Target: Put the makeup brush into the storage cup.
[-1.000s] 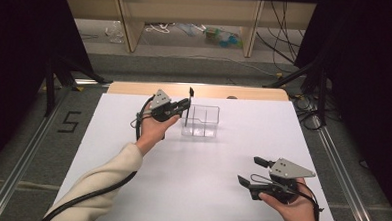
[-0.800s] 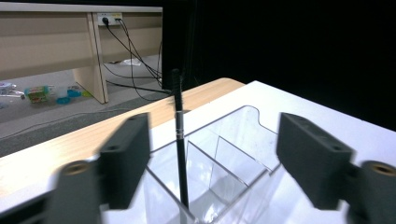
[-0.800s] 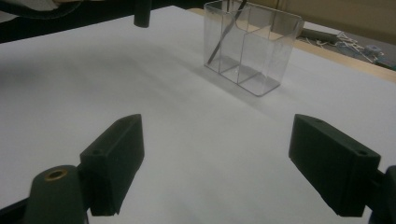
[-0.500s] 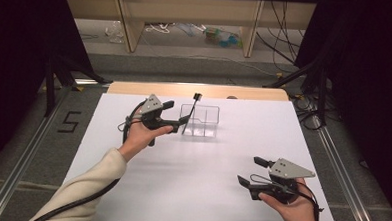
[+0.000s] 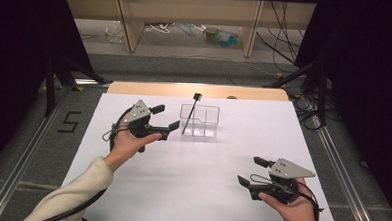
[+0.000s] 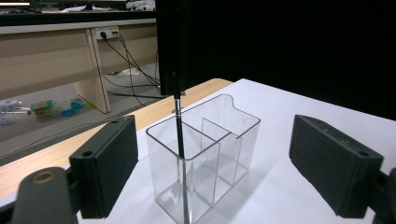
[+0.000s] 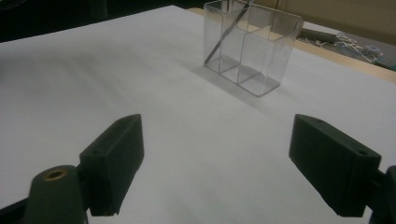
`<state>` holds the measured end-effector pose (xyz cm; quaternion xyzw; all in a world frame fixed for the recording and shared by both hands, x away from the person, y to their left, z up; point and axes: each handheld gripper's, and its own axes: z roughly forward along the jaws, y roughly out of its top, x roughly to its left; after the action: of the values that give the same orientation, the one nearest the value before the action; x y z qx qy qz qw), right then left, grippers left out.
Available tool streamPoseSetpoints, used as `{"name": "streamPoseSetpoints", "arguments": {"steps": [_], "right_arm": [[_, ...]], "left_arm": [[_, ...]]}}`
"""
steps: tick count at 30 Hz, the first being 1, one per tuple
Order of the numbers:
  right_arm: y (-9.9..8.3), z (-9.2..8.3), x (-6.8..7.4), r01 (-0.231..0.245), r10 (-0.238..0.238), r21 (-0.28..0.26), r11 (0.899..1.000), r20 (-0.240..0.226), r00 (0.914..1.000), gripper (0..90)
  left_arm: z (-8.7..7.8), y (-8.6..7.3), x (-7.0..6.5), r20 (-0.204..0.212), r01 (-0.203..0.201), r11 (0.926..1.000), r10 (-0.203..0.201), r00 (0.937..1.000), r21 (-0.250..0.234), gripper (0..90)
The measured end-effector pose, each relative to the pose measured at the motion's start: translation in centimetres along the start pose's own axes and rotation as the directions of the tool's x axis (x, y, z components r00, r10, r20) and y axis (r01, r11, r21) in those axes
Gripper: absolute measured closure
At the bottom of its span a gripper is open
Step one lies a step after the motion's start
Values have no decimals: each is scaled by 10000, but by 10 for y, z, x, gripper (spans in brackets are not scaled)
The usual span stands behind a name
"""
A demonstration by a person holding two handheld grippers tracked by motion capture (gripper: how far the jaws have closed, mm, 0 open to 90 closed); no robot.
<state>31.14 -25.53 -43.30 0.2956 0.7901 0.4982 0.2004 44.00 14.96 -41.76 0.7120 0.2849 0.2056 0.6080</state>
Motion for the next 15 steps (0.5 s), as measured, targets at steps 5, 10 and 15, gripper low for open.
{"name": "streamPoseSetpoints", "arguments": {"steps": [5, 10, 15], "right_arm": [[0, 0, 0, -27, 27, 15, 10000, 22, 10000, 192], [0, 0, 0, -3, 3, 27, 10000, 41, 10000, 192], [0, 0, 0, -28, 28, -7, 10000, -9, 10000, 192]], "left_arm": [[-8, 0, -2, 5, -34, 10000, 34, 10000, -46, 158], [-15, 1, -5, 42, -94, 9998, 94, 9999, -183, 158], [-24, 0, -8, 76, -131, 9997, 132, 9999, -223, 158]]}}
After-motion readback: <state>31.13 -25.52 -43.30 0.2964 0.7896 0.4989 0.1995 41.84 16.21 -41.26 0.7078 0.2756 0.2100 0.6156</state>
